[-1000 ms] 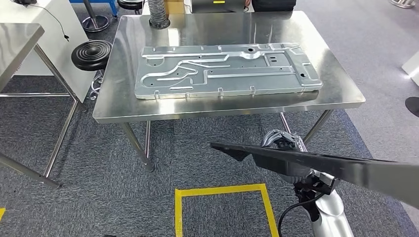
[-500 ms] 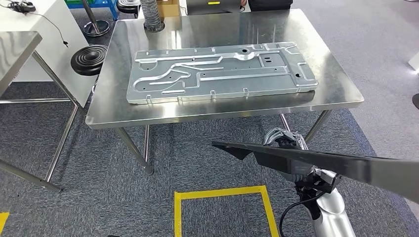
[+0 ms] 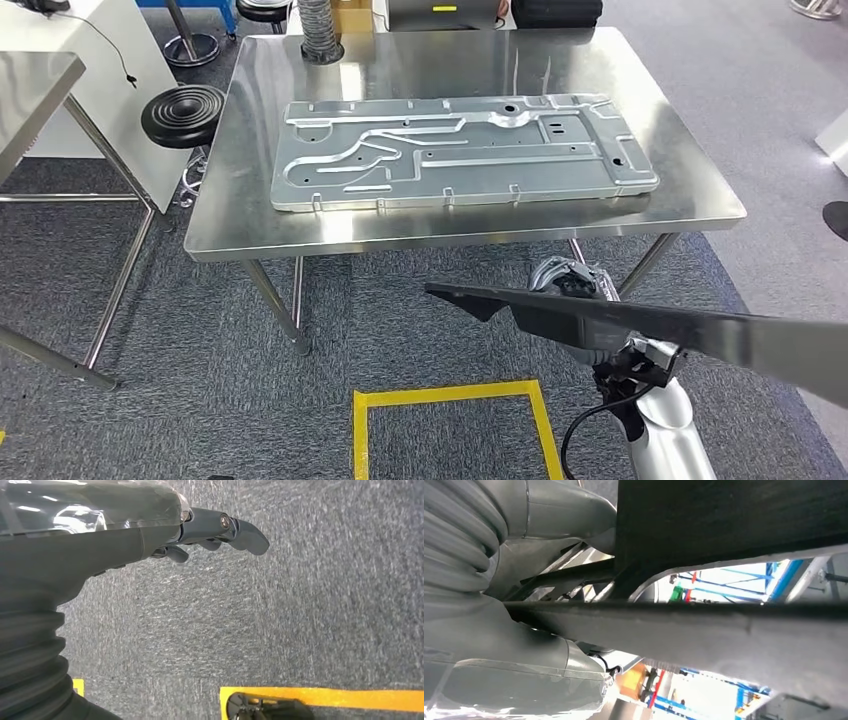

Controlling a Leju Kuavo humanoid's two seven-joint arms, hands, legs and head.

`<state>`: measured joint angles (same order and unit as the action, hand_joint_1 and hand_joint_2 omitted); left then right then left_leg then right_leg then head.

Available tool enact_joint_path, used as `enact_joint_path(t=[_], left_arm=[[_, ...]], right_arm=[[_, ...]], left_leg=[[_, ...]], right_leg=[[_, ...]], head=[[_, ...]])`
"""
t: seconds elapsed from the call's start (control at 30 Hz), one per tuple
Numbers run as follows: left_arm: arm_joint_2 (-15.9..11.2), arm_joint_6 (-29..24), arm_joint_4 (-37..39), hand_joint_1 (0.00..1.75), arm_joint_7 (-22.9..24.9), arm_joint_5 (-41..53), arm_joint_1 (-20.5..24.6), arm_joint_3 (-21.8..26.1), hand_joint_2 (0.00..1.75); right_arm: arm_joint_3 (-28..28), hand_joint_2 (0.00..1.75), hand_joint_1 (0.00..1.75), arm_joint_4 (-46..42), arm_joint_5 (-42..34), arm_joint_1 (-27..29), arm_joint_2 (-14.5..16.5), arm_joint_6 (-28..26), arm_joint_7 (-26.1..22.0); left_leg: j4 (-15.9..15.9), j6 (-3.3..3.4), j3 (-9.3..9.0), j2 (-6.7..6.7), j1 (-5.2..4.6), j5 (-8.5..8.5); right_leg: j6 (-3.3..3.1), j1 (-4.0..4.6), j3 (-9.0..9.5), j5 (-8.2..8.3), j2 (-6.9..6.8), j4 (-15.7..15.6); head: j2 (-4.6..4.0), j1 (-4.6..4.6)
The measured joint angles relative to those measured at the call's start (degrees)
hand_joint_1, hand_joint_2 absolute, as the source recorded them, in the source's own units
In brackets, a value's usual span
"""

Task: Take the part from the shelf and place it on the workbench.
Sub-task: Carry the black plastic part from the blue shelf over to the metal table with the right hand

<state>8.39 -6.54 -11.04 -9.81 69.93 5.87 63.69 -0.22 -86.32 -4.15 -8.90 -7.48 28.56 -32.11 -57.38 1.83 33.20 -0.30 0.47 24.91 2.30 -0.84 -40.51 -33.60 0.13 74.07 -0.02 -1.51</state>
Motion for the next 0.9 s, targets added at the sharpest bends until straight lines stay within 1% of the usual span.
enact_joint_path(t=[0.03,0.07,0.1,0.13,0.17,0.2,0.23,0.3,0.33,0.37,0.4,0.43,0.47,0.5,0.53,0.57,0.6,0.63,0.67,0.7,0.73,0.8,0.83,0.87,0.9], left_arm=[[0.0,0.0,0.0,0.0,0.0,0.0,0.0,0.0,1.75],[0.0,0.0,0.0,0.0,0.0,0.0,0.0,0.0,1.75],[0.1,0.0,0.0,0.0,0.0,0.0,0.0,0.0,1.75],[0.1,0.0,0.0,0.0,0.0,0.0,0.0,0.0,1.75],[0.1,0.0,0.0,0.0,0.0,0.0,0.0,0.0,1.75],[0.1,0.0,0.0,0.0,0.0,0.0,0.0,0.0,1.75],[0.1,0.1,0.0,0.0,0.0,0.0,0.0,0.0,1.75],[0.2,0.2,0.0,0.0,0.0,0.1,0.1,0.0,1.75],[0.2,0.2,0.0,0.0,0.0,0.2,0.1,0.0,1.75],[0.2,0.2,0.0,0.0,0.0,0.3,0.2,0.0,1.75],[0.2,0.2,0.0,0.0,0.0,0.3,0.2,0.0,1.75],[0.2,0.2,0.0,0.0,0.0,0.3,0.2,0.0,1.75],[0.2,0.2,0.0,0.0,0.0,0.3,0.1,0.0,1.75],[0.2,0.2,0.0,0.0,0.0,0.3,0.0,0.0,1.75],[0.2,0.2,0.0,0.0,0.0,0.3,0.0,0.0,1.75],[0.2,0.2,0.0,0.0,0.0,0.3,0.0,0.0,1.75],[0.2,0.2,0.0,0.0,0.0,0.3,0.0,0.0,1.75],[0.2,0.2,0.0,0.0,0.0,0.3,0.0,0.0,1.75],[0.2,0.2,0.0,0.0,-0.1,0.2,0.1,0.0,1.75],[0.2,0.2,0.0,0.0,-0.1,0.2,0.1,0.0,1.75],[0.2,0.2,0.0,0.0,-0.1,0.2,0.2,0.0,1.75],[0.2,0.2,0.0,0.0,-0.1,0.1,0.1,0.0,1.75],[0.3,0.2,0.0,0.0,-0.1,0.0,0.1,0.0,1.75],[0.3,0.2,0.0,0.0,-0.2,0.0,0.2,0.0,1.75],[0.3,0.2,0.0,0.0,-0.2,0.0,0.2,0.0,1.75]], right_arm=[[0.0,1.75,1.24,0.1,0.0,0.0,0.0,0.0,0.0],[0.0,1.75,1.24,0.2,0.0,0.0,0.0,0.0,0.0],[0.0,1.75,1.24,0.2,0.0,0.0,0.0,0.0,0.0],[0.0,1.75,1.24,0.2,0.0,0.0,0.0,0.0,0.0],[0.0,1.75,1.24,0.2,0.0,-0.1,0.0,0.0,0.0],[0.0,1.75,1.24,0.2,0.0,-0.1,0.0,0.0,0.0],[0.0,1.75,1.24,0.2,0.0,-0.1,0.0,0.0,0.0],[0.0,1.75,1.24,0.2,0.1,-0.1,0.0,0.0,0.0],[0.0,1.75,1.24,0.2,0.1,-0.1,0.0,0.0,0.0],[0.0,1.75,1.24,0.2,0.1,-0.1,0.0,0.0,0.0],[0.0,1.75,1.24,0.2,0.2,-0.1,0.0,0.0,-0.1],[0.0,1.75,1.24,0.2,0.2,-0.1,0.0,0.0,-0.1],[0.0,1.75,1.24,0.2,0.3,-0.1,0.0,0.0,-0.1],[0.0,1.75,1.24,0.2,0.3,0.0,0.0,0.0,-0.1],[0.0,1.75,1.24,0.2,0.3,0.0,0.0,0.0,-0.1],[0.0,1.75,1.24,0.2,0.3,0.0,0.0,0.0,-0.1],[0.0,1.75,1.24,0.2,0.3,0.0,0.0,0.0,-0.1],[0.0,1.75,1.24,0.2,0.4,-0.1,0.0,0.0,-0.1],[0.0,1.75,1.24,0.2,0.4,-0.1,0.0,0.1,-0.1],[0.0,1.75,1.24,0.2,0.5,-0.3,0.0,0.1,0.0],[0.0,1.75,1.24,0.2,0.6,-0.4,0.0,0.1,0.0],[0.1,1.75,1.24,0.2,0.7,-0.6,0.1,0.1,0.0],[0.1,1.75,1.24,0.1,0.7,-0.7,0.1,0.2,0.0],[0.2,1.75,1.24,0.1,0.7,-0.9,0.1,0.2,0.0],[0.2,1.75,1.24,0.1,0.7,-1.0,0.2,0.2,0.0]], left_leg=[[0.0,-0.03,-0.11,-0.03,-0.01,0.11],[-0.1,-0.1,-0.3,-0.07,-0.01,0.26],[-0.1,-0.21,-0.55,-0.1,-0.02,0.44],[-0.2,-0.38,-0.76,-0.13,-0.12,0.64],[-0.2,-0.58,-0.87,-0.13,-0.22,0.81],[-0.2,-0.81,-0.91,-0.12,-0.29,0.95],[-0.2,-1.09,-0.91,-0.11,-0.34,1.03],[-0.3,-1.72,-1.02,-0.06,-0.31,1.31],[-1.1,-2.02,-0.79,-0.04,-0.3,1.93],[-3.0,-2.3,-0.04,-0.02,-0.29,3.06],[-6.0,-2.52,1.33,-0.01,-0.18,4.68],[-9.9,-2.71,3.24,0.0,-0.11,6.5],[-13.7,-2.87,5.21,0.01,-0.02,7.92],[-16.2,-3.0,6.65,0.01,0.06,8.39],[-16.7,-3.08,7.16,0.01,0.13,7.72],[-14.7,-3.09,6.48,0.02,0.18,5.95],[-11.0,-3.03,4.86,0.04,0.22,3.55],[-6.9,-2.88,2.99,0.04,0.2,1.73],[-3.6,-2.63,1.46,0.02,0.14,0.53],[-1.6,-2.36,0.56,-0.01,0.07,0.08],[-1.0,-2.03,0.28,-0.05,-0.05,0.27],[-0.6,-1.32,0.19,-0.06,-0.03,0.19],[-0.4,-0.99,0.06,-0.06,0.04,0.1],[-0.1,-0.67,-0.08,-0.04,0.15,0.0],[0.0,-0.43,-0.2,-0.02,0.22,-0.05]], right_leg=[[-0.02,0.0,-0.17,1.08,0.0,-0.3],[-0.15,0.02,0.83,3.14,-0.01,-3.0],[-0.41,0.06,2.66,5.57,-0.03,-7.2],[-0.74,0.23,4.5,7.28,-0.07,-11.2],[-1.09,0.39,5.86,8.34,-0.09,-14.2],[-1.4,0.56,6.55,8.61,-0.08,-15.8],[-1.67,0.73,6.64,8.36,-0.04,-16.1],[-2.24,0.55,6.8,8.47,0.05,-16.5],[-2.56,0.4,7.02,8.51,0.03,-16.7],[-2.85,0.22,7.28,8.55,-0.02,-17.0],[-3.05,0.15,7.49,8.51,-0.08,-17.1],[-3.23,0.16,7.58,8.41,-0.12,-17.1],[-3.33,0.2,7.63,8.33,-0.14,-17.1],[-3.38,0.22,7.68,8.23,-0.13,-17.0],[-3.37,0.23,7.76,8.12,-0.1,-17.0],[-3.3,0.21,7.92,7.96,-0.05,-16.9],[-3.16,0.19,8.14,7.75,-0.01,-16.8],[-2.96,0.24,8.33,7.52,0.02,-16.7],[-2.71,0.34,8.43,7.3,0.06,-16.5],[-2.44,0.43,8.43,7.16,0.08,-16.4],[-2.13,0.51,8.37,7.1,0.09,-16.4],[-1.51,0.43,8.37,7.0,0.06,-16.4],[-1.19,0.35,8.25,6.6,0.03,-15.9],[-0.9,0.26,7.63,5.66,0.0,-14.5],[-0.64,0.14,6.35,4.18,-0.02,-11.8]], head=[[0.0,0.0],[0.0,0.0],[0.0,0.0],[-0.01,0.0],[-0.01,0.0],[-0.01,0.0],[-0.01,0.0],[0.0,0.0],[0.0,0.0],[0.01,0.0],[0.01,0.0],[0.0,0.0],[0.0,0.0],[-0.01,0.0],[-0.01,0.0],[-0.01,0.0],[-0.01,0.0],[-0.01,0.0],[-0.01,0.0],[-0.01,0.0],[-0.01,0.0],[-0.01,0.0],[0.0,0.0],[0.0,0.0],[0.0,0.0]])
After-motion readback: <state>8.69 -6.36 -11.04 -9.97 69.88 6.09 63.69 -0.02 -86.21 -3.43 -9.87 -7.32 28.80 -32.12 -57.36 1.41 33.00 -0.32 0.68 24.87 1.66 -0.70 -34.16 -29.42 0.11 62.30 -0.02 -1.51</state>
